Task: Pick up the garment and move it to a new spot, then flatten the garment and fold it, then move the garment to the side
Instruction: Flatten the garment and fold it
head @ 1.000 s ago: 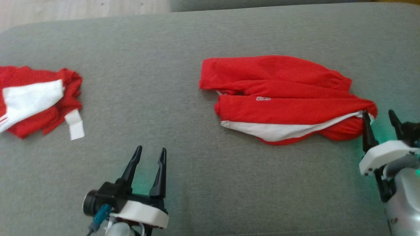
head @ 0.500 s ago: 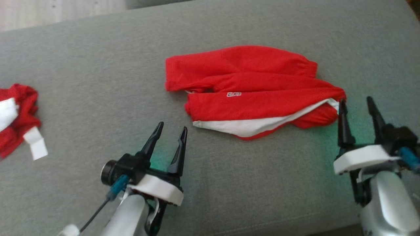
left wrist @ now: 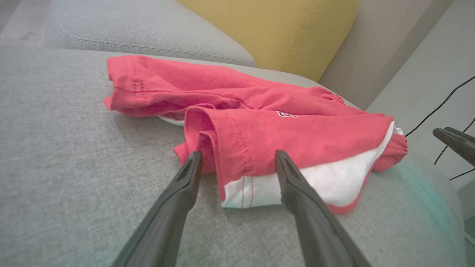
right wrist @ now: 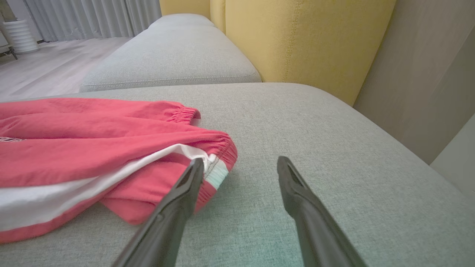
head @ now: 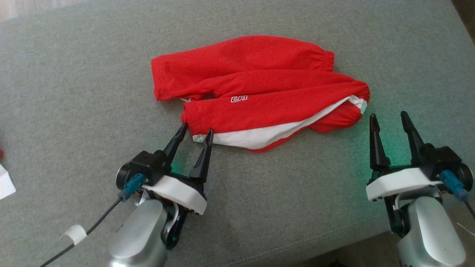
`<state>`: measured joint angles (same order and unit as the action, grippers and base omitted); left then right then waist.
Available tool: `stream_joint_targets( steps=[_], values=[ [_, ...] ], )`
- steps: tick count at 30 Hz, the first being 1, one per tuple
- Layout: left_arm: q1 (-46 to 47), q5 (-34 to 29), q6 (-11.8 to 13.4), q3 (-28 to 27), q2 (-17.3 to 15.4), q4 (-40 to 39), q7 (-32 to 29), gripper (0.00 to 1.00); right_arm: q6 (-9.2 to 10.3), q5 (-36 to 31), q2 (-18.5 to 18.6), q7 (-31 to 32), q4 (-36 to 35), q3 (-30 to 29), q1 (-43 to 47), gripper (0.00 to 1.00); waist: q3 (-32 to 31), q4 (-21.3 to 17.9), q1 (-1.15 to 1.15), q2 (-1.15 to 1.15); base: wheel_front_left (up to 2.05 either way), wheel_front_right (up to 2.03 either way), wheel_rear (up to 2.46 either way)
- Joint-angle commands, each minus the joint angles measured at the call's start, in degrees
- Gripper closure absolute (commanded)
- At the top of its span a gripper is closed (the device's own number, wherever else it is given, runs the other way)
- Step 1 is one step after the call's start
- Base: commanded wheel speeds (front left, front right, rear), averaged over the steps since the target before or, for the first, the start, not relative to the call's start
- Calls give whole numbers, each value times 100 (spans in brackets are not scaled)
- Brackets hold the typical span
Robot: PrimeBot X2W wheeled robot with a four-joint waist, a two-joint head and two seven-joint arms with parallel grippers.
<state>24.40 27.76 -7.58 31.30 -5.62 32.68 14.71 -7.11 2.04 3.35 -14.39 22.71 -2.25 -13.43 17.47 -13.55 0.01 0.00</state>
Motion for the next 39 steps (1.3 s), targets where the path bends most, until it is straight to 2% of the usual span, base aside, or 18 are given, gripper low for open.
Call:
stream_joint_targets(
  steps=[1, 5, 6, 7, 11, 18, 27, 31, 39],
  values=[
    [111, 62, 10, -163, -93, -106, 29, 0, -37, 51, -21, -61, -193, 85, -79, 0, 20, -23, -1, 0, 0, 0, 0],
    [120, 231, 9, 44, -120, -200, 29, 0, -37, 73, -33, -61, -215, 83, -70, 0, 59, -35, -1, 0, 0, 0, 0],
    [140, 271, 9, 78, -140, -271, 29, 54, -37, 80, -36, -61, -221, 90, -73, 0, 72, -31, -1, 0, 0, 0, 0],
    [161, 289, 9, 80, -164, -359, 29, 100, -37, 88, -38, -61, -224, 97, -77, 0, 84, -24, -1, 0, 0, 0, 0],
    [161, 291, 9, 62, -230, -518, 29, 100, -37, 133, -42, -61, -227, 92, -75, 0, 39, 102, -1, 0, 0, 0, 0],
    [-261, 48, 9, -368, -78, -1224, 29, 100, -37, 111, -45, -61, -136, 32, 57, 0, -257, 748, -1, 0, 0, 0, 0],
    [-664, -231, 9, -658, -38, -1394, 29, 100, -37, -13, -46, -61, 227, 39, 48, 0, -415, 1381, -1, 0, 0, 0, 0],
    [-686, -337, 9, -919, -63, -1170, 29, 100, -37, -3, -46, -61, 364, 98, -63, 0, -386, 1377, -1, 0, 0, 0, 0],
    [-414, -673, 97, -1645, -10, -75, 29, 100, -37, 141, -46, -61, 352, 259, -124, 0, -423, 1084, -1, 0, 0, 0, 0]
  ],
)
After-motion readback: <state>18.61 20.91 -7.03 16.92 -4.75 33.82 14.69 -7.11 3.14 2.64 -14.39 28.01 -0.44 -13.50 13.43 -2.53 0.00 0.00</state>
